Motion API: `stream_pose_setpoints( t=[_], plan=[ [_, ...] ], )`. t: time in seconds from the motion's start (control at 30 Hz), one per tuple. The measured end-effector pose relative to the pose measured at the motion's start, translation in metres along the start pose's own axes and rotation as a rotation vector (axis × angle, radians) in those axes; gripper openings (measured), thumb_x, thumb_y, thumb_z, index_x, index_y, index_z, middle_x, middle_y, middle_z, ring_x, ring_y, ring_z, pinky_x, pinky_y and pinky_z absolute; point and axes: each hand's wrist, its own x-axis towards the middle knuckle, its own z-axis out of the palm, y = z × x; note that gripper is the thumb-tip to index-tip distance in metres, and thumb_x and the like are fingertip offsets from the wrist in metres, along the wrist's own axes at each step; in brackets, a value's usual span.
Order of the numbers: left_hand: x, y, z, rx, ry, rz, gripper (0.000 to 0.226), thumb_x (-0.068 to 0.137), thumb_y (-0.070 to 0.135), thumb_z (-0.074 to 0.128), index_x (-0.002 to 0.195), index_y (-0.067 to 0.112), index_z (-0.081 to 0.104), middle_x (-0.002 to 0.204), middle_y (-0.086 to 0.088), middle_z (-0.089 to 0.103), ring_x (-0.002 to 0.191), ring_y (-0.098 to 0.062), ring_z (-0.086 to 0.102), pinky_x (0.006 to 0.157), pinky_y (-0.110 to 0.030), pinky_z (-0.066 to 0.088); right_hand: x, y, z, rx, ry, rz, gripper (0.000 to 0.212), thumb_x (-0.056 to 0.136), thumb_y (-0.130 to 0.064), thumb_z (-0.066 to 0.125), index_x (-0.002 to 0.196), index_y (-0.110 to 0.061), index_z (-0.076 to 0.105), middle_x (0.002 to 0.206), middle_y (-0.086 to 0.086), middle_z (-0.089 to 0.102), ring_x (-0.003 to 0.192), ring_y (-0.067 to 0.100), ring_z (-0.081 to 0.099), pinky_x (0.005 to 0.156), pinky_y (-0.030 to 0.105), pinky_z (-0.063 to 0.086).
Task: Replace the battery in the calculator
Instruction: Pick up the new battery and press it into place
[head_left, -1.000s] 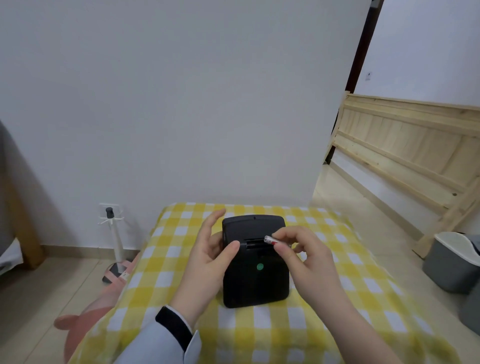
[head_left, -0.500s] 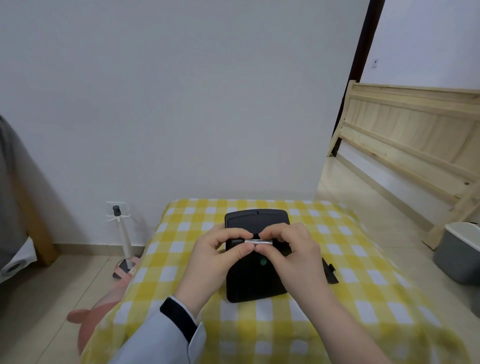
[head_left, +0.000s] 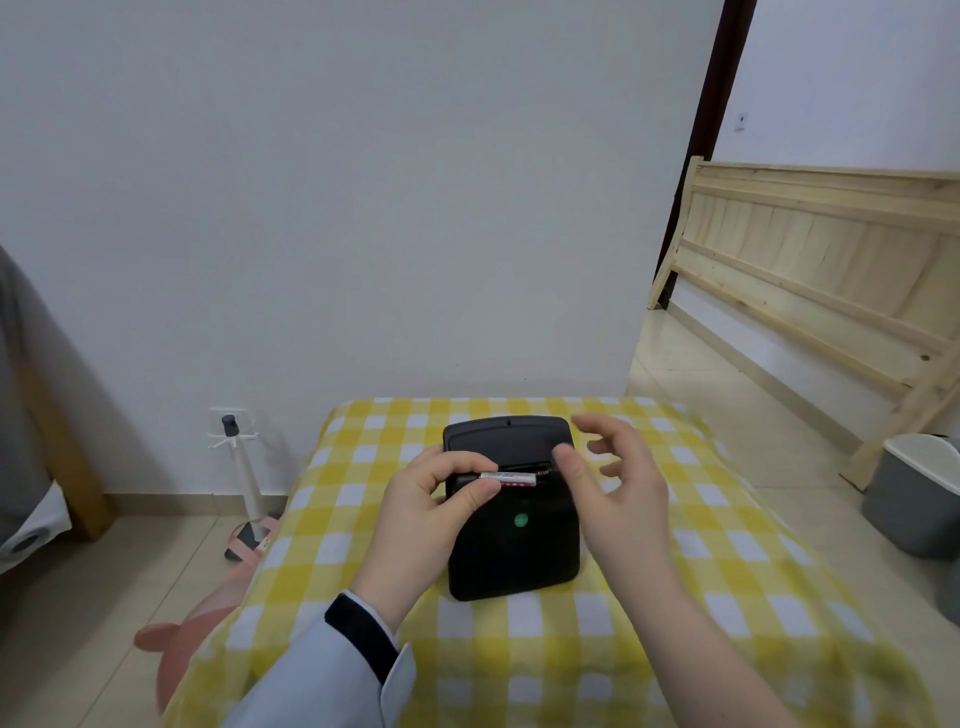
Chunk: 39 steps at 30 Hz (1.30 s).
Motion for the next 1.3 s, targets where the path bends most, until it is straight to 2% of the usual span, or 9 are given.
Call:
stream_pose_setpoints(
  t=[0.1,0.2,0.3,0.47,0.67,0.83,1.0,1.13,1.3],
  plan=[
    [0.0,0.0,0.0,0.012,-0.003,-0.014,0.024,0.08,0.0,0.071,0.075,0.024,0.072,0.087,-0.004,0.062,0.074,0.007,0.059,0.063,-0.004,0.045,0.009,0.012,0.0,0.109,-0.101,0.306,0.031,0.091,-0.031,0.054,0.122,-0.025,0.058,0.103,-0.021,0.061,0.101,0.003,0.057,0.088,0.025,0.045],
    [-0.001,0.0,0.001,0.039,0.016,-0.02,0.021,0.08,0.004,0.071,0.076,0.025,0.071,0.088,-0.003,0.064,0.077,0.001,0.06,0.065,-0.005,0.045,0.012,0.015,0.005,0.203,-0.26,0.461,0.024,0.095,-0.03,0.048,0.106,-0.023,0.069,0.099,-0.009,0.073,0.098,0.01,0.065,0.088,0.03,0.049],
    [-0.004,0.0,0.002,0.084,0.05,-0.008,0.02,0.08,0.008,0.073,0.076,0.027,0.069,0.088,-0.001,0.067,0.084,-0.012,0.062,0.072,-0.014,0.046,0.009,0.013,0.007,0.262,-0.219,0.461,0.016,0.092,-0.025,0.054,0.088,-0.029,0.069,0.092,-0.011,0.075,0.086,0.0,0.068,0.069,0.017,0.048],
    [-0.008,0.003,0.004,0.171,0.062,0.028,0.023,0.079,0.014,0.074,0.072,0.035,0.065,0.089,0.001,0.065,0.089,-0.018,0.062,0.078,-0.03,0.05,0.007,0.01,0.007,0.373,-0.174,0.48,0.014,0.092,-0.02,0.055,0.09,-0.025,0.068,0.082,-0.013,0.076,0.077,0.001,0.069,0.056,0.009,0.049],
    [-0.009,0.003,0.006,0.219,0.075,0.041,0.017,0.077,0.016,0.075,0.072,0.03,0.066,0.085,0.007,0.06,0.076,-0.001,0.058,0.068,-0.014,0.043,0.003,0.01,0.006,0.414,-0.18,0.48,0.016,0.093,-0.019,0.054,0.101,-0.019,0.067,0.094,-0.003,0.076,0.087,0.01,0.07,0.068,0.019,0.051],
    [-0.01,0.002,0.009,0.204,0.101,0.064,0.02,0.075,0.013,0.077,0.072,0.032,0.069,0.086,0.009,0.061,0.078,0.006,0.059,0.067,-0.005,0.043,0.0,0.011,0.004,0.453,-0.227,0.456,0.022,0.087,-0.016,0.063,0.109,-0.017,0.064,0.1,-0.002,0.075,0.092,0.01,0.069,0.073,0.022,0.052],
    [-0.008,-0.001,0.009,0.189,0.115,0.065,0.029,0.074,0.015,0.078,0.071,0.043,0.07,0.089,0.007,0.064,0.084,0.0,0.063,0.072,-0.01,0.046,-0.001,0.014,0.004,0.454,-0.257,0.433,0.032,0.08,-0.01,0.071,0.109,-0.017,0.062,0.102,-0.001,0.074,0.094,0.013,0.069,0.074,0.023,0.052],
    [-0.008,-0.003,0.01,0.2,0.101,0.068,0.025,0.074,0.017,0.078,0.076,0.041,0.07,0.089,0.009,0.064,0.084,-0.002,0.062,0.073,-0.017,0.048,-0.003,0.014,0.006,0.406,-0.254,0.441,0.041,0.074,-0.014,0.077,0.108,-0.023,0.058,0.1,0.0,0.073,0.09,0.013,0.069,0.073,0.026,0.053],
    [-0.009,-0.002,0.005,0.026,0.023,0.011,0.041,0.076,0.013,0.076,0.099,0.044,0.061,0.102,0.013,0.067,0.093,-0.015,0.068,0.076,-0.027,0.056,-0.004,0.015,0.007,0.401,-0.238,0.455,0.044,0.073,-0.014,0.078,0.11,-0.023,0.056,0.101,0.002,0.072,0.091,0.016,0.069,0.075,0.03,0.054]
  ],
)
